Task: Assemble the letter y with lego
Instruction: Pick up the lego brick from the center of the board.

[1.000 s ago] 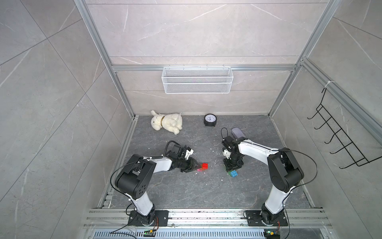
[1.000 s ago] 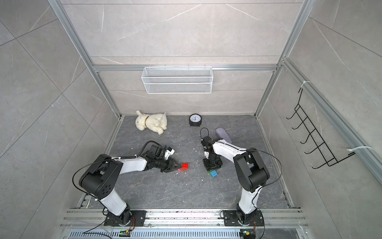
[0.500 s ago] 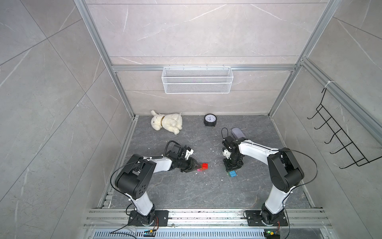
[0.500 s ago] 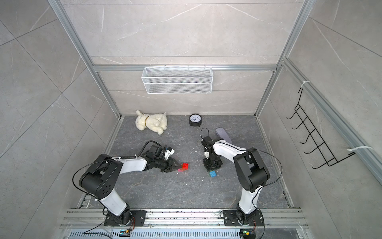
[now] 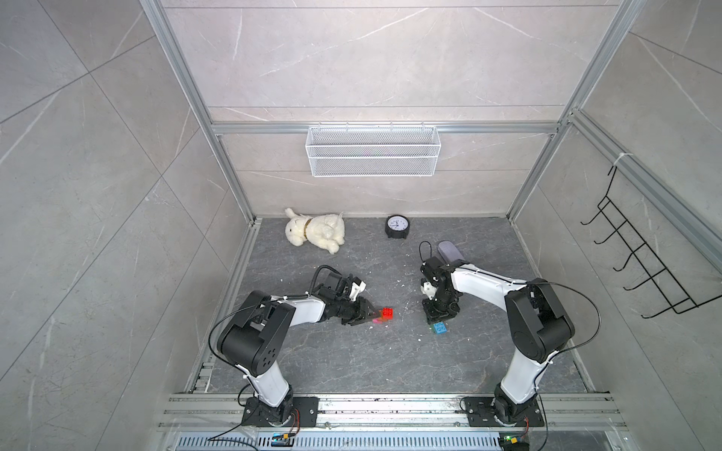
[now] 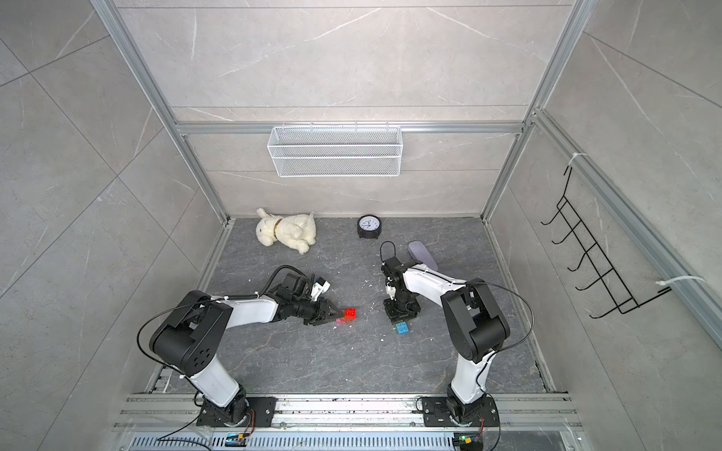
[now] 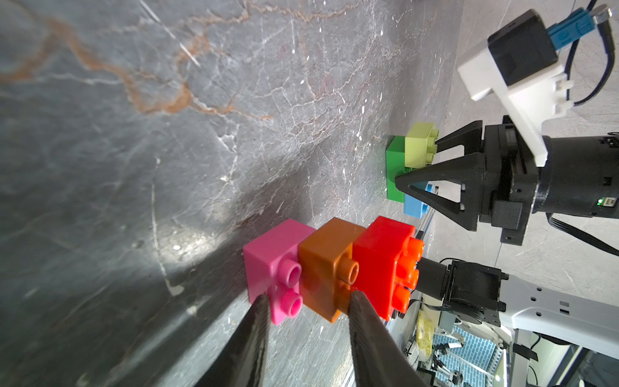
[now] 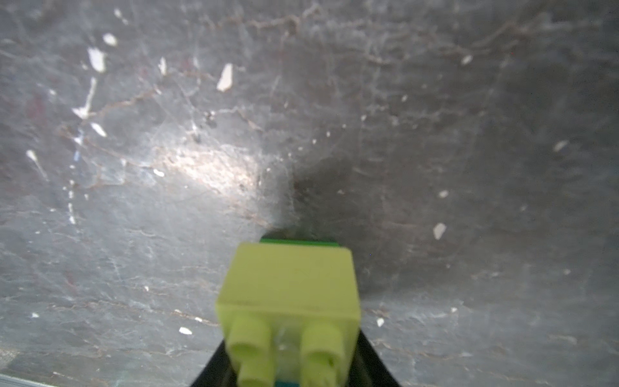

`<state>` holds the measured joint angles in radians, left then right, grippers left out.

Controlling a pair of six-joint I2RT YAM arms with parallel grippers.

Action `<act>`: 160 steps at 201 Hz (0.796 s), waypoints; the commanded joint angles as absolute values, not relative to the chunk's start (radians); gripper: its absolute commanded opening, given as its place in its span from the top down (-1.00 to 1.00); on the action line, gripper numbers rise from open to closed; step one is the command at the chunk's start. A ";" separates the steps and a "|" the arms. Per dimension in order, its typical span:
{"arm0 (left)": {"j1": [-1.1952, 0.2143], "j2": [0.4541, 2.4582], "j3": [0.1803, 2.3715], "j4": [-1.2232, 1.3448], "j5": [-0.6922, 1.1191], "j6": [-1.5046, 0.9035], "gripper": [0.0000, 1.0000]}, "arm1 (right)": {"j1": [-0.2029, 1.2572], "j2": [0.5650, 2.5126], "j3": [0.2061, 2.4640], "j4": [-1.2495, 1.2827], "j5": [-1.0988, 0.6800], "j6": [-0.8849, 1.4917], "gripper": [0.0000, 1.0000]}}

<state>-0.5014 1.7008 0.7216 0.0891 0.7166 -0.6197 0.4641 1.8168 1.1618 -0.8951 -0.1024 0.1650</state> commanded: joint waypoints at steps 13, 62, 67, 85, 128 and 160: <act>-0.513 1.770 0.681 -0.064 0.550 -0.588 0.18 | 0.457 1.839 1.147 -0.894 -0.117 0.163 0.21; -0.520 1.780 0.684 -0.053 0.558 -0.588 0.18 | 0.457 1.793 1.154 -0.902 -0.117 0.134 0.28; -0.521 1.782 0.684 -0.051 0.560 -0.590 0.18 | 0.457 1.783 1.155 -0.904 -0.118 0.128 0.28; -0.526 1.791 0.685 -0.042 0.566 -0.589 0.18 | 0.458 1.746 1.163 -0.914 -0.119 0.105 0.30; -0.538 1.804 0.689 -0.025 0.568 -0.589 0.18 | 0.466 1.659 1.190 -0.934 -0.128 0.038 0.33; -0.546 1.816 0.690 -0.019 0.568 -0.586 0.18 | 0.505 1.608 1.231 -0.949 -0.153 -0.068 0.35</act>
